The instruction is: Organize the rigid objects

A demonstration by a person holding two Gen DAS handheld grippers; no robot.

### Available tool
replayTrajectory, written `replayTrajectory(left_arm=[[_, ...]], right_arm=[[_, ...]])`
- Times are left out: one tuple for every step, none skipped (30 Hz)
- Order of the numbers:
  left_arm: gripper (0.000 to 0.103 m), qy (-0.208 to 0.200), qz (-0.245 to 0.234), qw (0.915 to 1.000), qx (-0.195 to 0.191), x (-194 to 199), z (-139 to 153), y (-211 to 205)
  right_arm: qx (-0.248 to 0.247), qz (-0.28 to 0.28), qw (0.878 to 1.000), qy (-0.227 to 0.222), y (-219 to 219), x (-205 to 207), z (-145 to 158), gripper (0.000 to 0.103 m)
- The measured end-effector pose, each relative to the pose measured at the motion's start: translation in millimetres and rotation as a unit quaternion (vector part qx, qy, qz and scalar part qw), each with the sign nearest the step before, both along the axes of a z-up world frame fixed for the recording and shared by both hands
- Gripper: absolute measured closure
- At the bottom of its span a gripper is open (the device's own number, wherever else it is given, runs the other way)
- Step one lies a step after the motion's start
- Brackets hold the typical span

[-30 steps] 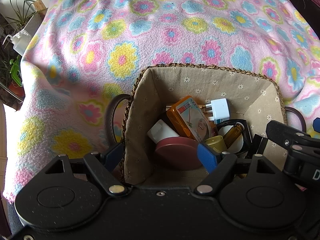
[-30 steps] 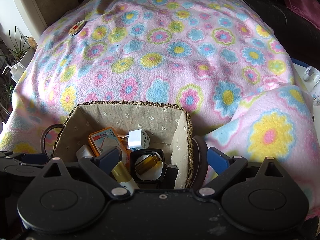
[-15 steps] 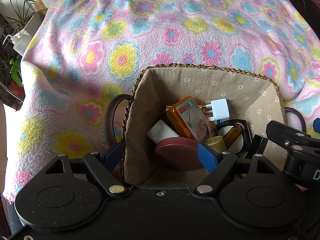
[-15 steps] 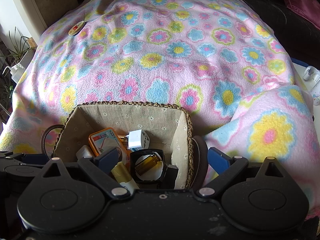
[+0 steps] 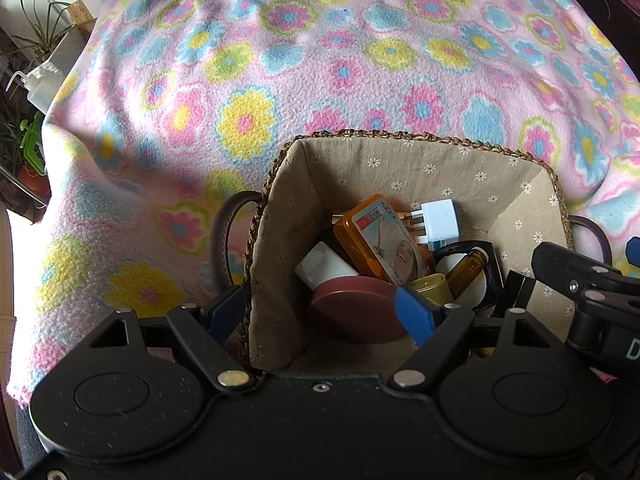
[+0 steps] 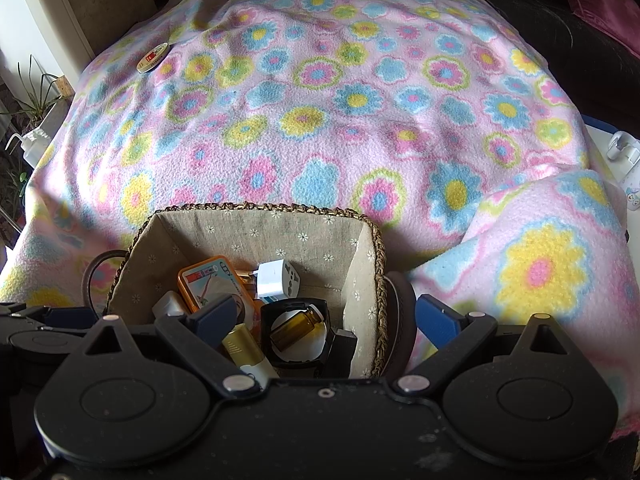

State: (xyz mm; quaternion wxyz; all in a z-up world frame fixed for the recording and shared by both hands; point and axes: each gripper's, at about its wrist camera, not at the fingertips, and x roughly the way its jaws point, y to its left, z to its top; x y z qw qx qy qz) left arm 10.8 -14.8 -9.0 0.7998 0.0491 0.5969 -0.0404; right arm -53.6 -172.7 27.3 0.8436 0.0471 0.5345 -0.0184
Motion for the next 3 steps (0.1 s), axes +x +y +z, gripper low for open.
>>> replayTrajectory(left_arm=[[0.025, 0.0, 0.0, 1.0, 0.0, -0.1, 0.0, -0.3], [0.025, 0.0, 0.001, 1.0, 0.0, 0.0, -0.1, -0.4], [0.025, 0.0, 0.0, 1.0, 0.0, -0.1, -0.1, -0.2]], right_arm=[[0.0, 0.0, 1.0, 0.0, -0.1, 0.0, 0.0, 0.006], [0.0, 0.0, 1.0, 0.0, 0.0, 0.0, 0.0, 0.006], [0.0, 0.0, 1.0, 0.0, -0.1, 0.0, 0.0, 0.006]])
